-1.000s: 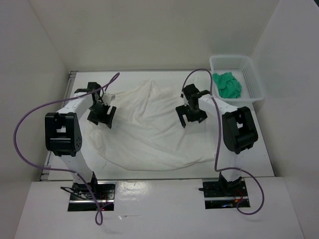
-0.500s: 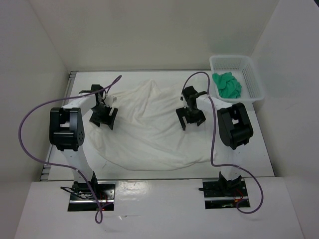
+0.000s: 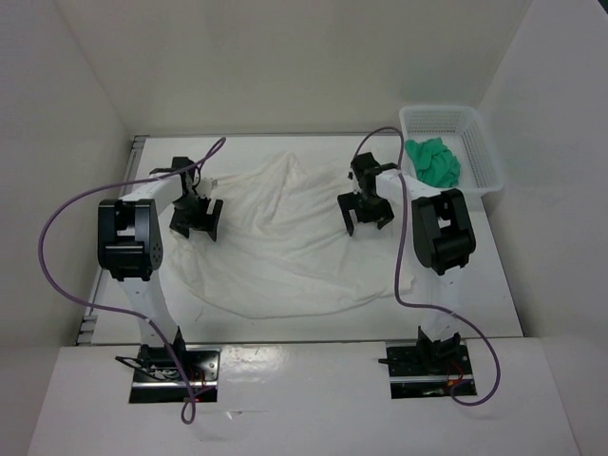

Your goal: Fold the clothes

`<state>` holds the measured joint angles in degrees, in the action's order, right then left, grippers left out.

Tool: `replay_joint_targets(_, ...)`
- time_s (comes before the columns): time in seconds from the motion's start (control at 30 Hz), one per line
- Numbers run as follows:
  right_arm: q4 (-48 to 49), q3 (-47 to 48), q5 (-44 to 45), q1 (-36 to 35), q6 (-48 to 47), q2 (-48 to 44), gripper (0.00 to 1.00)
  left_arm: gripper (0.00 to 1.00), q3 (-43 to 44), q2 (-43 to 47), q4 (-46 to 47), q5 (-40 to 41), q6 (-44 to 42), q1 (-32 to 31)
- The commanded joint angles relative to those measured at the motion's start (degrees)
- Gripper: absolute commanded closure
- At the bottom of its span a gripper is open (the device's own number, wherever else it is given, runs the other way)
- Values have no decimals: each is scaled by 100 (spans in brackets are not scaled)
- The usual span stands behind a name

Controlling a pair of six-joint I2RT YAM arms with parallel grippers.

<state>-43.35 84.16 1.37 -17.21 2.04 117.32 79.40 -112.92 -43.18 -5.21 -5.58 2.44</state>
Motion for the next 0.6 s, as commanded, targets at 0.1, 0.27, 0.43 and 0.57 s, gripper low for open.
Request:
replay_joint_targets(0.1, 398, 320, 126, 69, 51, 607, 1, 7, 234, -309, 380, 38, 294, 29)
replay_joint_targets(0.27, 451, 715, 241, 69, 51, 783, 1, 7, 419, -484, 380, 38, 348, 81)
replay_joint_targets(0.43, 398, 1207, 425, 69, 51, 977, 1, 7, 761, -705, 380, -24, 400, 186)
replay_joint_targets(0.57, 345, 1568, 487, 69, -2, 1206, 1, 7, 1069, -924, 380, -15, 453, 240)
